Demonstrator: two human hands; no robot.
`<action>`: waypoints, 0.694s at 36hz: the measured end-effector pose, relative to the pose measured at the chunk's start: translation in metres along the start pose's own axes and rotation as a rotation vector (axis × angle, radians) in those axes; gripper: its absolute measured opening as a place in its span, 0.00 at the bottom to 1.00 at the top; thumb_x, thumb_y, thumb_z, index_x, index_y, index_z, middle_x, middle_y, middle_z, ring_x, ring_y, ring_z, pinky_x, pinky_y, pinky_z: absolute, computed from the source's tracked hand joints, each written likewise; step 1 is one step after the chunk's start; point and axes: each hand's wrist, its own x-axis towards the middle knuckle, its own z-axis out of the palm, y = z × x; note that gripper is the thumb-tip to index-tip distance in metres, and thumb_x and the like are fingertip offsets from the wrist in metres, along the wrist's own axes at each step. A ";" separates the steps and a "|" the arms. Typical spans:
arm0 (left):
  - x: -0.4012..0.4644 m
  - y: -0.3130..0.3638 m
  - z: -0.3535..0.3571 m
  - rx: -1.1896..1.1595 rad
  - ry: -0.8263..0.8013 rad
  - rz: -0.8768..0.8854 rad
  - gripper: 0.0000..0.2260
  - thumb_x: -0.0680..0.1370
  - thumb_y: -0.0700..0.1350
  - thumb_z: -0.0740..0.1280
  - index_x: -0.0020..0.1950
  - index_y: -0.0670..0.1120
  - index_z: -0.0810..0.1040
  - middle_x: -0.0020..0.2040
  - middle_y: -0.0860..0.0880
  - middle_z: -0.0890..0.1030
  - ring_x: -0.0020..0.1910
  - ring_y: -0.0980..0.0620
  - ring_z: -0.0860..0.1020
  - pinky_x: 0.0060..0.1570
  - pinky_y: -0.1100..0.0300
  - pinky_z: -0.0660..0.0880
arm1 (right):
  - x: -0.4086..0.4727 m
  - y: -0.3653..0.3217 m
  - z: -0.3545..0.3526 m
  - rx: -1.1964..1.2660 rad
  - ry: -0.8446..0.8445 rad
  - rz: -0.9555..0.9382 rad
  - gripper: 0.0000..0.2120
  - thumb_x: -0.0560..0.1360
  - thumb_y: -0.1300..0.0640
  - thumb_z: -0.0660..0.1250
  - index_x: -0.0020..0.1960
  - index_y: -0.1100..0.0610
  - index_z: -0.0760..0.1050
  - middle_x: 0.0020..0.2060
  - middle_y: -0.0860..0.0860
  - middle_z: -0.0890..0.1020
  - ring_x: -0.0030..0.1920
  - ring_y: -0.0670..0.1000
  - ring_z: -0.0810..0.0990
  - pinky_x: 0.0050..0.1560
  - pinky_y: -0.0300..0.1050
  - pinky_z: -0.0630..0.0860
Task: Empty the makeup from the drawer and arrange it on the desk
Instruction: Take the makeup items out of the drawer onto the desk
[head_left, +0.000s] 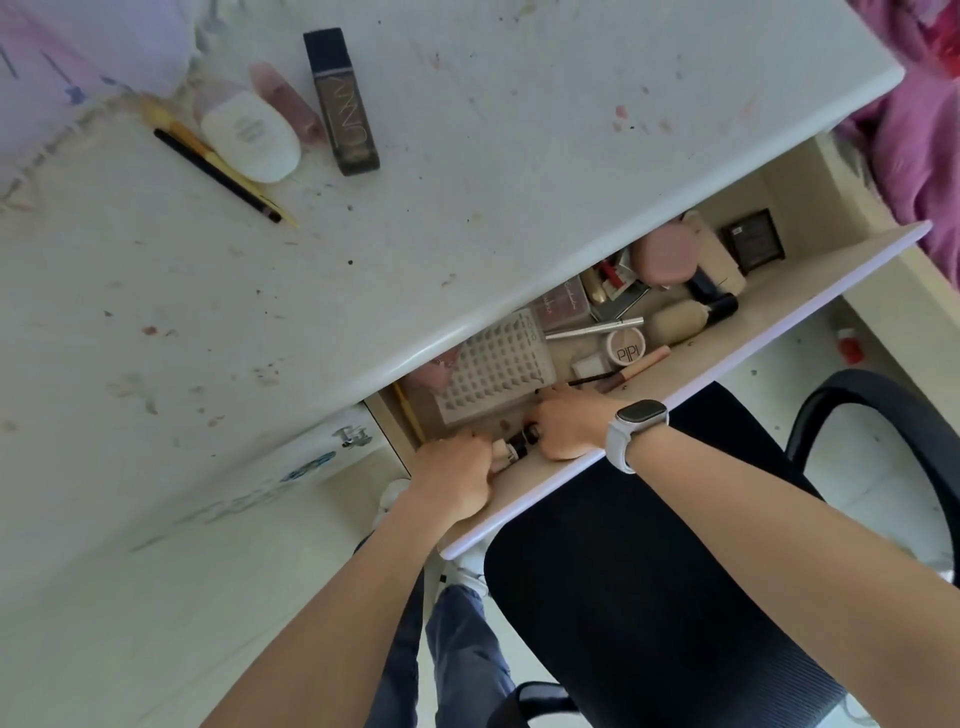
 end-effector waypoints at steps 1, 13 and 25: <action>-0.001 0.000 -0.001 -0.001 0.003 -0.007 0.11 0.78 0.42 0.59 0.60 0.45 0.71 0.58 0.45 0.75 0.54 0.43 0.76 0.47 0.54 0.70 | -0.001 0.000 0.000 0.013 0.021 0.000 0.20 0.74 0.56 0.56 0.66 0.53 0.70 0.65 0.53 0.68 0.65 0.54 0.64 0.59 0.51 0.67; -0.021 -0.010 -0.015 -0.517 0.274 -0.074 0.04 0.79 0.42 0.60 0.53 0.43 0.69 0.46 0.46 0.75 0.46 0.45 0.75 0.41 0.58 0.67 | -0.009 -0.003 -0.016 0.133 -0.105 0.004 0.13 0.77 0.57 0.57 0.58 0.61 0.73 0.52 0.57 0.79 0.51 0.56 0.77 0.53 0.48 0.74; -0.061 -0.029 -0.061 -1.049 0.424 -0.138 0.01 0.77 0.44 0.63 0.48 0.49 0.74 0.43 0.48 0.81 0.41 0.49 0.80 0.44 0.52 0.77 | -0.064 -0.013 -0.044 0.519 0.038 -0.106 0.09 0.77 0.56 0.63 0.57 0.53 0.72 0.48 0.50 0.78 0.48 0.52 0.76 0.48 0.44 0.71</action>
